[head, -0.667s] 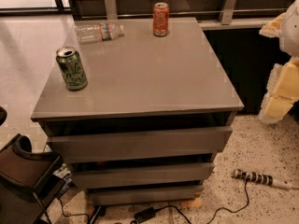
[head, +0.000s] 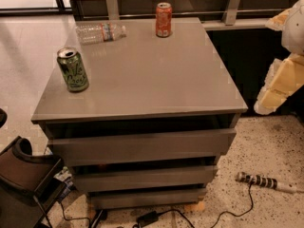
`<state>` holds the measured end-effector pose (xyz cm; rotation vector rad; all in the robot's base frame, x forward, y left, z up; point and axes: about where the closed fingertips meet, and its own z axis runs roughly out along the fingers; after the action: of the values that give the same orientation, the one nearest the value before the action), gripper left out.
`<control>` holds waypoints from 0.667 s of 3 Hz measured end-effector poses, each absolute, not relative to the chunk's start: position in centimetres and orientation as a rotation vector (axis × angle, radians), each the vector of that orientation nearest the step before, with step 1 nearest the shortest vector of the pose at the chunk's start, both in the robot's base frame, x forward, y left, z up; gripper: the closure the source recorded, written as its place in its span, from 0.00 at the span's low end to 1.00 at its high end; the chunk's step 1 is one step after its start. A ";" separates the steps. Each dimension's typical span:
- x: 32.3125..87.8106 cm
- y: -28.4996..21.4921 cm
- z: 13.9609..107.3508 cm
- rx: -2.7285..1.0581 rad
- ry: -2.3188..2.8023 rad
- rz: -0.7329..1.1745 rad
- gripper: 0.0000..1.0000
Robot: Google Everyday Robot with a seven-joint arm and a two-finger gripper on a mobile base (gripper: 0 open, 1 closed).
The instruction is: Move coke can near green can
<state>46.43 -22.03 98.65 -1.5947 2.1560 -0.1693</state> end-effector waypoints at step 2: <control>56.8 -23.1 93.1 -1.074 2.020 0.186 0.00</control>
Offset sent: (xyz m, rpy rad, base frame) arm 0.2445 -0.0535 0.0149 0.8758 -0.7059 -0.3449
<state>56.85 -23.08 93.05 -1.0735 2.0196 0.1856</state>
